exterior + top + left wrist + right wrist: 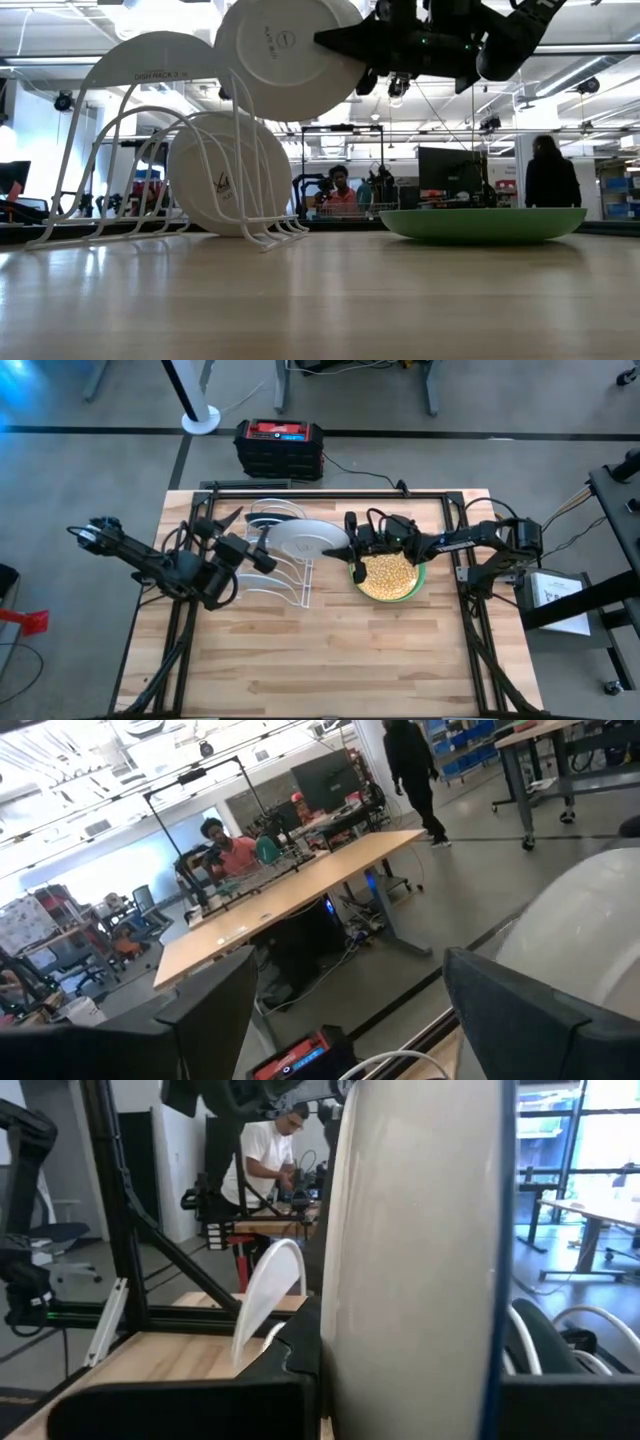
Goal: Sort dishes
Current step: Put the blue pattern plate in the dish rack
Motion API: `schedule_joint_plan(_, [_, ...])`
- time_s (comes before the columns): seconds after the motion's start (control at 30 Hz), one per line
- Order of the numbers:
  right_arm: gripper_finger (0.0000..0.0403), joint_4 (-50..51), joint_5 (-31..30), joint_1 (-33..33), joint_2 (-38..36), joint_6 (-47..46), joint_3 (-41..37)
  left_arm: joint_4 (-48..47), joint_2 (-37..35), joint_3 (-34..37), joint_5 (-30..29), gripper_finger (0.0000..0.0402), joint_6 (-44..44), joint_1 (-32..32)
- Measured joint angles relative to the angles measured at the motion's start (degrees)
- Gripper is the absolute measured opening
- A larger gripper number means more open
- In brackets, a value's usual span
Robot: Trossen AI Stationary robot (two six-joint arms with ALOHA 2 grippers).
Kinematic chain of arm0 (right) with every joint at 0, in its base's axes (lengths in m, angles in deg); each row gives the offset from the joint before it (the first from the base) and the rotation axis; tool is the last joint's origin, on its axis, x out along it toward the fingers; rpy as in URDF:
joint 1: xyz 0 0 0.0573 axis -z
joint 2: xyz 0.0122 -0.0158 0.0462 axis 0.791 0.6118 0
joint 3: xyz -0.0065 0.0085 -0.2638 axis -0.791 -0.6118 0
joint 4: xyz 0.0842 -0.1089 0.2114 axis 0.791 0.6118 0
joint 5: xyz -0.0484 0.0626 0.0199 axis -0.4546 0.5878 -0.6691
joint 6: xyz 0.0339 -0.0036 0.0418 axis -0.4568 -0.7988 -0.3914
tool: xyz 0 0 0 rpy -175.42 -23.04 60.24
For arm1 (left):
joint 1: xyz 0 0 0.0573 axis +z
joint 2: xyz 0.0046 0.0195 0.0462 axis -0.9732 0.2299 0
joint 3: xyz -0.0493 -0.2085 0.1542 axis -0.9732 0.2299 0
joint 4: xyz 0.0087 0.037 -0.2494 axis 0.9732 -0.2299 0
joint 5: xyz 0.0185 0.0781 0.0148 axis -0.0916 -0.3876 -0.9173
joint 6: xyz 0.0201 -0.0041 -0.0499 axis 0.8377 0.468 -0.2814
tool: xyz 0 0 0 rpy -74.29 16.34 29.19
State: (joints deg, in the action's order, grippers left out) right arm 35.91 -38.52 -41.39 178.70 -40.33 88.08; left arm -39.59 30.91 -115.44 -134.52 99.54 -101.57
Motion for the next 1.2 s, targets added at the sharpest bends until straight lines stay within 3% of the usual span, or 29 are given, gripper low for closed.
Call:
schedule_joint_plan(0.63, [0.0028, -3.13, -1.54, -0.84, 10.07, 1.5, 0.63, 0.0, 1.31, 0.0, 0.0, 0.0307, -0.44, 0.47])
schedule_joint_plan(1.2, [0.0028, -2.94, -1.85, -1.79, 19.22, 3.15, 6.21, -0.13, 1.42, 0.0, 0.02, 0.0307, -1.12, 0.76])
